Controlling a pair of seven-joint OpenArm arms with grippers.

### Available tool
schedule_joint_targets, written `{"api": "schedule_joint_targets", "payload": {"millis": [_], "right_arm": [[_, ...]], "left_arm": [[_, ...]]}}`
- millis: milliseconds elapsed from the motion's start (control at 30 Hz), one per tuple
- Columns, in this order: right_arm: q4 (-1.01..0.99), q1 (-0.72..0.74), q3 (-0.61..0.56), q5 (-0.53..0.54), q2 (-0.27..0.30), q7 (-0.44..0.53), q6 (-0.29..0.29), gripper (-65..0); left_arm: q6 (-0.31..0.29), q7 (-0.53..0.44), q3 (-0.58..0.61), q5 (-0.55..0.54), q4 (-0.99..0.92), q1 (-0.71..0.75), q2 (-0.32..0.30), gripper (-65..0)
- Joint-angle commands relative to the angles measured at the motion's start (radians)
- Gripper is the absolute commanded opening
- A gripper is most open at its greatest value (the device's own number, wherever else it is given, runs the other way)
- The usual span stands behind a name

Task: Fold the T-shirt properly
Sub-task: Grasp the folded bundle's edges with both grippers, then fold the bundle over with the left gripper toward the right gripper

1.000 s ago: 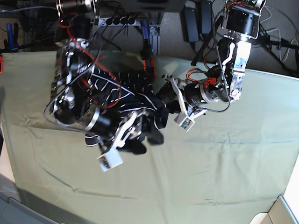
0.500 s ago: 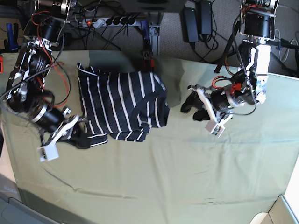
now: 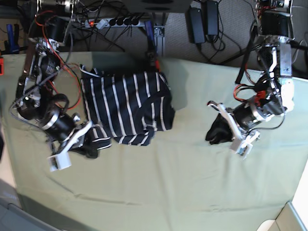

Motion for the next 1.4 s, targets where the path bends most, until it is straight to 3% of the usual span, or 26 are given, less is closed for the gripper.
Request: {"api": "schedule_joint_targets", "payload": {"millis": [0, 133, 267, 400, 600, 900, 1233, 1367], "right_arm": [[-0.011, 0.047, 0.004, 0.003, 0.011, 0.032, 0.066, -65.0], [-0.176, 0.166, 0.003, -0.006, 0.010, 0.052, 0.066, -65.0], [-0.410, 0.289, 0.003, -0.005, 0.011, 0.053, 0.066, -65.0], [-0.610, 0.378, 0.003, -0.006, 0.011, 0.074, 0.067, -65.0], [-0.766, 0.432, -0.051, -0.010, 0.010, 0.094, 0.067, -65.0], [-0.772, 0.433, -0.247, -0.003, 0.010, 0.065, 0.067, -65.0], [-0.773, 0.432, -0.257, 0.027, 0.011, -0.017, 0.067, -65.0], [-0.771, 0.422, -0.257, 0.113, 0.026, -0.085, 0.067, -65.0]], "left_arm": [[-0.005, -0.008, 0.001, -0.031, 0.055, 0.002, -0.005, -57.4], [-0.078, -0.004, 0.079, -0.035, 0.167, 0.079, -0.005, -64.0], [-0.079, -0.035, 0.227, 0.053, 0.169, 0.117, -0.005, -64.4], [-0.078, -0.056, 0.365, 0.065, 0.169, 0.118, -0.005, -64.5], [-0.075, -0.057, 0.498, 0.130, 0.168, 0.118, -0.003, -64.5], [-0.076, -0.120, 0.513, 0.265, 0.053, 0.103, 0.005, -64.5], [-0.075, -0.124, 0.513, 0.287, -0.129, -0.006, 0.003, -64.5], [-0.075, -0.123, 0.513, 0.302, -0.129, -0.037, 0.003, -64.5]]}}
